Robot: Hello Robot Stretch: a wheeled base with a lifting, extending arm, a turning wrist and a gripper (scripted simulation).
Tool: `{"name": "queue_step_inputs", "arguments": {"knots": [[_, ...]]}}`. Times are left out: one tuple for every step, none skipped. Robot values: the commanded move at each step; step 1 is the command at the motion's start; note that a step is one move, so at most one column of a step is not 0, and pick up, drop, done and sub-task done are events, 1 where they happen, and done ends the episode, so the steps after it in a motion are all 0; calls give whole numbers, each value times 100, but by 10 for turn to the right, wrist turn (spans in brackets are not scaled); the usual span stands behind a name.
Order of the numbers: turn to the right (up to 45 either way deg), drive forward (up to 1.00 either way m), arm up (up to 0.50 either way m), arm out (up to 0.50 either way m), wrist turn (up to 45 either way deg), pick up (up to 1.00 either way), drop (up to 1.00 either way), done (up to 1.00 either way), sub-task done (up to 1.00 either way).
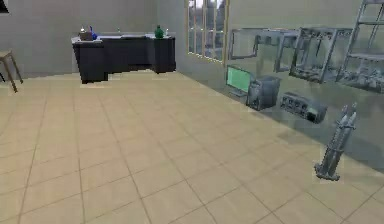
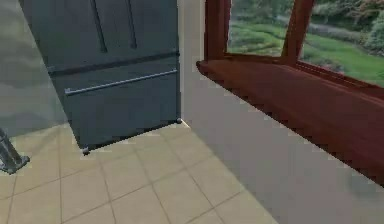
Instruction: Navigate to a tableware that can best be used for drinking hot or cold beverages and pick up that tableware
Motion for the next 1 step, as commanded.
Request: {"name": "queue_step_inputs", "arguments": {"knots": [[-360,0,0,0,0,0,0,0,0]]}}
